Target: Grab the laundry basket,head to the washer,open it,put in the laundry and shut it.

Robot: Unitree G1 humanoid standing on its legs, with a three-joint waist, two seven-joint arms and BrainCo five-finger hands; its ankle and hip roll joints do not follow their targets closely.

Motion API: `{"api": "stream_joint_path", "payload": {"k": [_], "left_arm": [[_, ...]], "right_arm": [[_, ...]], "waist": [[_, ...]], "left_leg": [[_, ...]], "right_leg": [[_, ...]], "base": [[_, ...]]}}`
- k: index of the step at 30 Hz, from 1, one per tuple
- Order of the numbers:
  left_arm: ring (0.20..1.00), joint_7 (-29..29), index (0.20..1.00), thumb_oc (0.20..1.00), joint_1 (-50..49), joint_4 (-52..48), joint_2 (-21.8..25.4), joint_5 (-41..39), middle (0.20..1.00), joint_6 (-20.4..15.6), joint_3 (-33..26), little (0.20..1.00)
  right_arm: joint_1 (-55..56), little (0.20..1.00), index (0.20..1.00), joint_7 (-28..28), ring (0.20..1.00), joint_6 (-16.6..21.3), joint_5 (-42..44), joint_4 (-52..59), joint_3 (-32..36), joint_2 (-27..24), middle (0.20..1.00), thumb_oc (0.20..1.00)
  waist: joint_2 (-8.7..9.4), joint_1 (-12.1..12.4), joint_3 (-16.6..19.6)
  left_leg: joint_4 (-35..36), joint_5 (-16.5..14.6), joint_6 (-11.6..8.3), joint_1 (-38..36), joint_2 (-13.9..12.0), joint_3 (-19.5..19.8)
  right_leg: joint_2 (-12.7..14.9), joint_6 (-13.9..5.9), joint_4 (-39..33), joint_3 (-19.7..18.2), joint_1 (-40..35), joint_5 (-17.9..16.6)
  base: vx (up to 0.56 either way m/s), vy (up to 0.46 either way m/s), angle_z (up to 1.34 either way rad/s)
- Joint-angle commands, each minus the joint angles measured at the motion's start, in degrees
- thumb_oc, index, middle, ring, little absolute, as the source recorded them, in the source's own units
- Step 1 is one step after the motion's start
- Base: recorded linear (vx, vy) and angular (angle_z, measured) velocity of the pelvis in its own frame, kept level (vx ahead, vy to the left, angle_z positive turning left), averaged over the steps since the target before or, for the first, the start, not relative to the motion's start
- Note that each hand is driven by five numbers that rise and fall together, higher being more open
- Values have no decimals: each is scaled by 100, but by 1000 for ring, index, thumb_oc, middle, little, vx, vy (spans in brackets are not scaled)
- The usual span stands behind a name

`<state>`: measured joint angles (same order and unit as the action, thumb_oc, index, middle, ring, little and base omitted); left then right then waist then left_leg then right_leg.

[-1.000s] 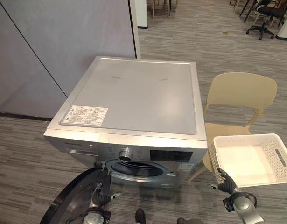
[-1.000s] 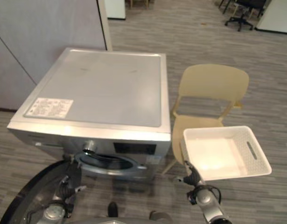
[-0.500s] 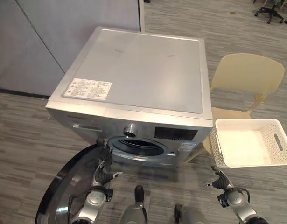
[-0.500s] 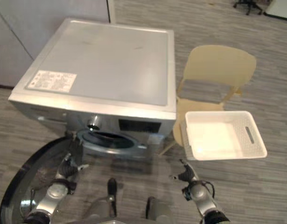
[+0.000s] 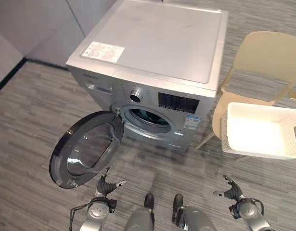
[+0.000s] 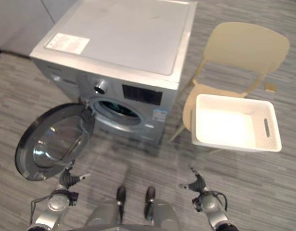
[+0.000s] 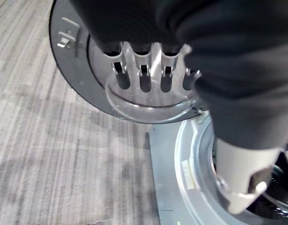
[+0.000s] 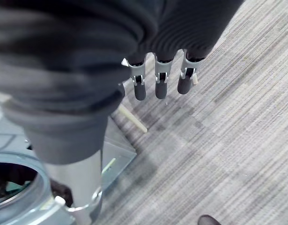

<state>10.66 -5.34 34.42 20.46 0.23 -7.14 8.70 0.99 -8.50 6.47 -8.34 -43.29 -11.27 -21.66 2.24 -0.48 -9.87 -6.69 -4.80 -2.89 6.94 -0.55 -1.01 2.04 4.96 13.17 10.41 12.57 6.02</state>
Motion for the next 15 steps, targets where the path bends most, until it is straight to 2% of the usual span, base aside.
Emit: {"api": "stream_joint_path", "payload": {"k": [1,8,10,13,15], "left_arm": [[1000,64,1000,1000,-5,-312,185,69,1000,-206,-145,1000],[1000,135,1000,1000,183,-728,544,577,1000,-271,-35,1000],[1000,320,1000,1000,382,-1014,729,670,1000,-292,-182,1000],[1000,431,1000,1000,537,-998,817,646,1000,-287,-312,1000],[1000,642,1000,1000,831,-776,1053,496,1000,-209,-601,1000]], "right_arm": [[-13,1000,1000,-26,1000,160,164,-8,100,-49,1000,1000],[98,1000,1000,51,1000,259,96,13,49,-68,1000,1000],[169,1000,1000,90,1000,308,114,108,63,-73,1000,1000],[183,1000,1000,114,1000,287,90,118,35,-84,1000,1000],[204,1000,1000,174,1000,258,58,166,-15,-125,1000,1000]], "waist": [[67,33,323],[101,-26,496],[104,-48,569],[98,-57,620],[82,-86,704]], "left_leg": [[149,376,164,396,12,135],[530,384,239,-10,69,91],[663,381,270,-168,106,62],[767,379,284,-265,124,10],[823,364,305,-332,153,-43]], "right_leg": [[-14,-914,-1164,-243,-611,-155],[2,-956,-1172,-275,-942,-154],[41,-1019,-1155,-330,-1022,-204],[58,-1055,-1166,-387,-1051,-235],[93,-1109,-1221,-444,-1075,-291]], "base": [[-7,73,28],[53,89,-1],[92,146,-6],[61,87,-11],[83,110,-14]]}}
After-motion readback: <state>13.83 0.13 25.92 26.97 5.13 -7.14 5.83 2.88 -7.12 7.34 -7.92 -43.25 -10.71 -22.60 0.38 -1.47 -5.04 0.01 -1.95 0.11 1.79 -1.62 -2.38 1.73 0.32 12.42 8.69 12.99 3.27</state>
